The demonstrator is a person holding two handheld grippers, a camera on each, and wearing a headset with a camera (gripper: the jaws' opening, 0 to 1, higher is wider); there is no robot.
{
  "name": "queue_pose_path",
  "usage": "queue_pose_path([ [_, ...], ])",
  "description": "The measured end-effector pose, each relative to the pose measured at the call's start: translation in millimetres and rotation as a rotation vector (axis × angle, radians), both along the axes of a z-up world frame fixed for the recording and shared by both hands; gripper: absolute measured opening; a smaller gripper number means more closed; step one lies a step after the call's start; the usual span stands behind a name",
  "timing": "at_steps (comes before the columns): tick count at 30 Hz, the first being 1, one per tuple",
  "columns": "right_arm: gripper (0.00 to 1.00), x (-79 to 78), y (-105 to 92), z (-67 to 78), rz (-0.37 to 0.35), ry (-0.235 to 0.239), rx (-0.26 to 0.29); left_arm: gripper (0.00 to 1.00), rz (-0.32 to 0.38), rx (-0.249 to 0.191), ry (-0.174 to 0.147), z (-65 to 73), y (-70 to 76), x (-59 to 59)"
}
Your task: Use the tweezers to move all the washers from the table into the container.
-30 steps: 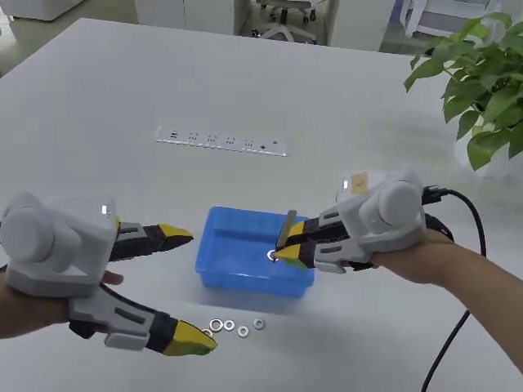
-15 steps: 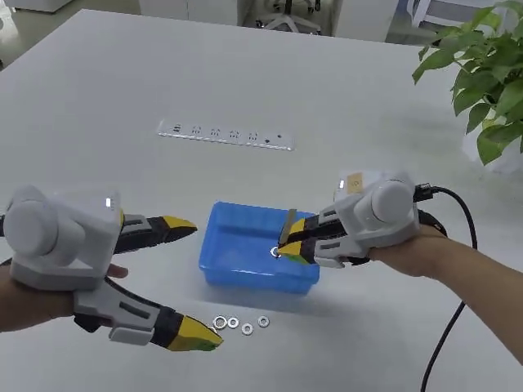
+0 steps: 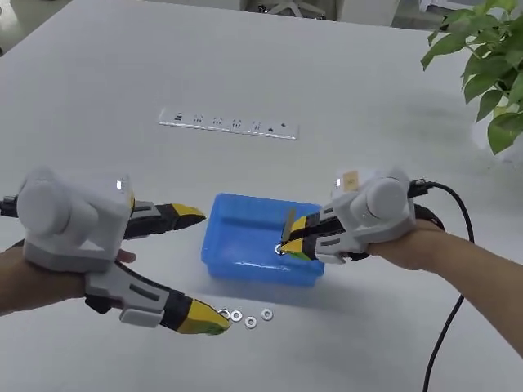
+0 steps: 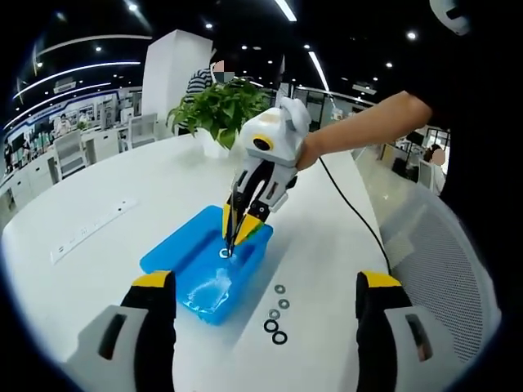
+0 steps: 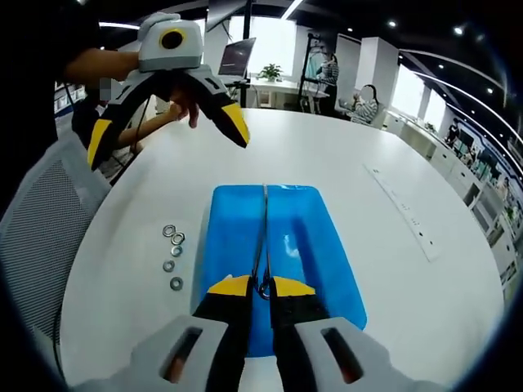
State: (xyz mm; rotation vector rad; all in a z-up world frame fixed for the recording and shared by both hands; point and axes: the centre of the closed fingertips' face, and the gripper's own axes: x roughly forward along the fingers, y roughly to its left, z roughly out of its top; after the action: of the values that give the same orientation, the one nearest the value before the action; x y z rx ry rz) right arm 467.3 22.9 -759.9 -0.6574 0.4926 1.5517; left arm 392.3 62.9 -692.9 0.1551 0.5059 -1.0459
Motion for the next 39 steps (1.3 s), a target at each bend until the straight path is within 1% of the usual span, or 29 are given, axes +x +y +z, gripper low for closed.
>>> queue_pose_path([
  [3,0.09,0.0,0.1,-3.6,0.004,0.004,-0.007,0.95,-0.002,0.004,-0.002,-0.8,-0.9,4.4],
  [6,0.09,-1.4,-0.6,-8.6,0.017,0.002,-0.025,0.91,-0.009,0.006,-0.005,-1.3,-2.8,8.9],
  [8,0.09,-1.9,-0.2,-9.8,0.019,0.007,-0.024,0.86,-0.013,0.006,-0.011,-0.8,-4.3,12.6],
  [10,0.09,-2.5,0.0,-11.0,0.024,0.006,-0.028,0.80,-0.018,0.011,-0.018,-1.1,-5.5,16.5],
  [14,0.09,-2.8,1.7,-12.2,0.035,0.004,-0.031,0.73,-0.031,0.014,-0.022,-2.6,-9.1,23.2],
  [17,0.09,-3.2,1.4,-12.1,0.037,0.006,-0.032,0.65,-0.042,0.022,-0.028,-2.7,-12.5,28.6],
  [18,0.09,-3.3,1.3,-12.1,0.038,0.006,-0.032,0.63,-0.046,0.025,-0.038,-2.0,-14.4,31.7],
  [20,0.09,-3.5,1.3,-12.2,0.037,0.007,-0.030,0.57,-0.049,0.032,-0.046,-1.6,-16.9,37.2],
  [22,0.09,-3.4,1.4,-12.4,0.036,0.008,-0.029,0.53,-0.052,0.029,-0.051,-0.3,-19.9,41.4],
  [25,0.09,-3.1,1.4,-12.8,0.039,0.006,-0.031,0.49,-0.068,0.031,-0.070,1.8,-26.8,48.2],
  [27,0.09,-3.3,1.9,-12.8,0.040,0.006,-0.030,0.48,-0.078,0.027,-0.065,1.8,-32.2,50.7],
  [30,0.09,-3.5,2.4,-12.9,0.042,0.006,-0.029,0.42,-0.088,0.020,-0.068,1.6,-38.8,53.6],
  [32,0.09,-3.7,2.8,-13.0,0.044,0.006,-0.028,0.40,-0.093,0.031,-0.075,-1.1,-43.0,56.4],
  [34,0.09,-4.2,3.2,-13.0,0.048,0.005,-0.030,0.36,-0.111,0.034,-0.074,-3.0,-47.5,57.1],
  [35,0.09,-4.4,3.4,-13.0,0.051,0.003,-0.031,0.35,-0.118,0.038,-0.077,-3.7,-48.9,57.7],
  [36,0.09,-4.5,3.4,-13.0,0.053,0.002,-0.032,0.32,-0.124,0.041,-0.087,-3.7,-50.5,59.3],
  [37,0.09,-4.5,3.7,-12.9,0.053,0.002,-0.032,0.31,-0.124,0.042,-0.086,-3.9,-51.1,60.5],
  [39,0.09,-4.8,3.9,-12.9,0.058,0.000,-0.034,0.28,-0.128,0.048,-0.095,-4.1,-52.5,62.9],
])
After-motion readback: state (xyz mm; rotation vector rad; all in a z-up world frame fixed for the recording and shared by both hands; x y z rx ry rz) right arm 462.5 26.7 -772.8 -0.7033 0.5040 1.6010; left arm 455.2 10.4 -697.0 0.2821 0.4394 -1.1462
